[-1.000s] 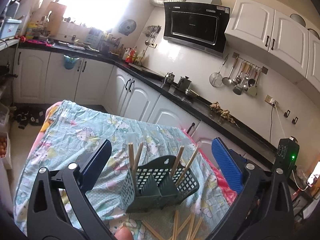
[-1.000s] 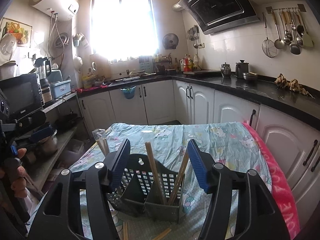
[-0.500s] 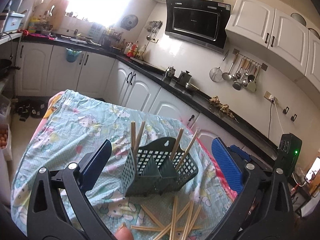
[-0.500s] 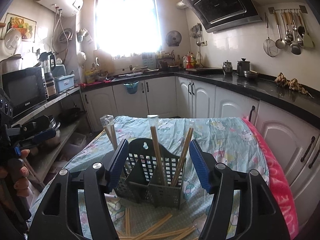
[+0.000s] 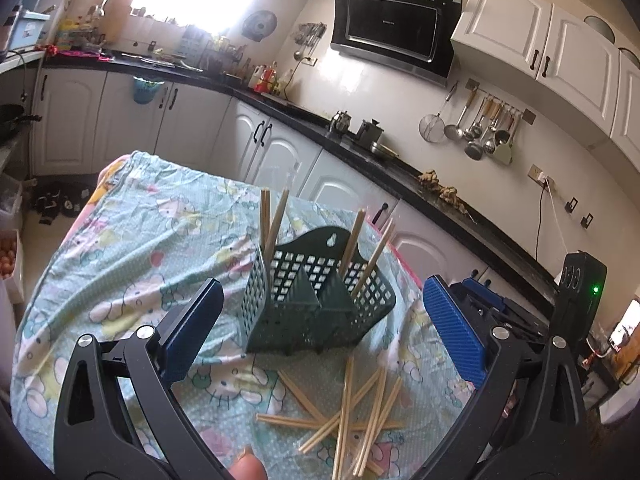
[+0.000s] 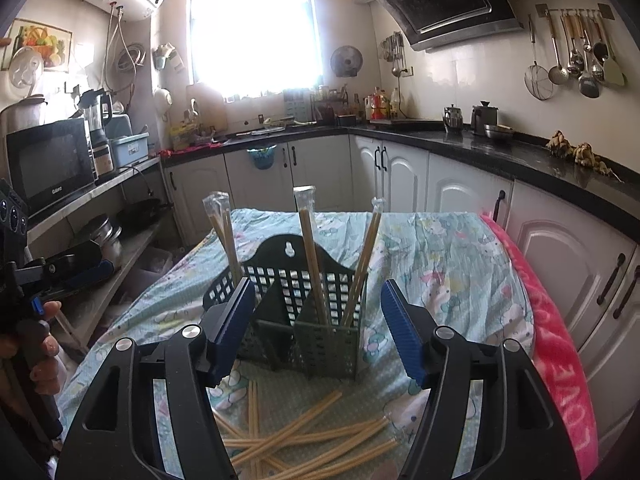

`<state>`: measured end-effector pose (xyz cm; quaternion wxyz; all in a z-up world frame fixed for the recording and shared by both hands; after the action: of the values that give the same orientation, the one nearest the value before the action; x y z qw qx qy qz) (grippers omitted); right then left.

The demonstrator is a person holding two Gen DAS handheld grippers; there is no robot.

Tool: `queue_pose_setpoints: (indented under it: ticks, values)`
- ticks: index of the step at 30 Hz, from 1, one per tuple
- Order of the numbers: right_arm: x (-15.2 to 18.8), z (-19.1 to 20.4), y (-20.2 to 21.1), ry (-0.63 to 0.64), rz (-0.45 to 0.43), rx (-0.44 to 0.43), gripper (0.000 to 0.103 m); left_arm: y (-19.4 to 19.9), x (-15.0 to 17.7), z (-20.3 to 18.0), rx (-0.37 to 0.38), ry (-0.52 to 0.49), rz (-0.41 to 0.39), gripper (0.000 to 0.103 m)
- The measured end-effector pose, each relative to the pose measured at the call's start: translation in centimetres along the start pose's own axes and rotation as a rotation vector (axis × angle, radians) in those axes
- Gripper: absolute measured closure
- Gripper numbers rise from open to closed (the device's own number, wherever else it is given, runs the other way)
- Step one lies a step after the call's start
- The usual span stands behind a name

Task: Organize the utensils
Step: 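Withdraw both open tools from the caddy toward the remaining chopsticks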

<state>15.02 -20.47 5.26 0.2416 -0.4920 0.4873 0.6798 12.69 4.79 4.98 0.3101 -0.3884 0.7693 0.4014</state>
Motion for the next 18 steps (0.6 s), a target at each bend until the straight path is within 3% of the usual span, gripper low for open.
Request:
queue_pose_setpoints:
  ticks: [18]
  values:
    - [5.0,-1.6,0.3,-0.023,0.117,0.039,0.04,-1.0,6.0,0.6,-0.01,0.012,0.146,0.011]
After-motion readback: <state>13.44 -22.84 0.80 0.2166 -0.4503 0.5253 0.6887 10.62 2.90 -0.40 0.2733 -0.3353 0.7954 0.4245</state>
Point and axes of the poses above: each gripper's, at about its wrist camera, not at the fingertips, and y roughly against the way its jaws point, z to its left, x to its underside, the point moved 2 cm from there along -y, roughly the way its jaws point, and after that the axes turned 4 degrees about y, right-handed, at the moved point
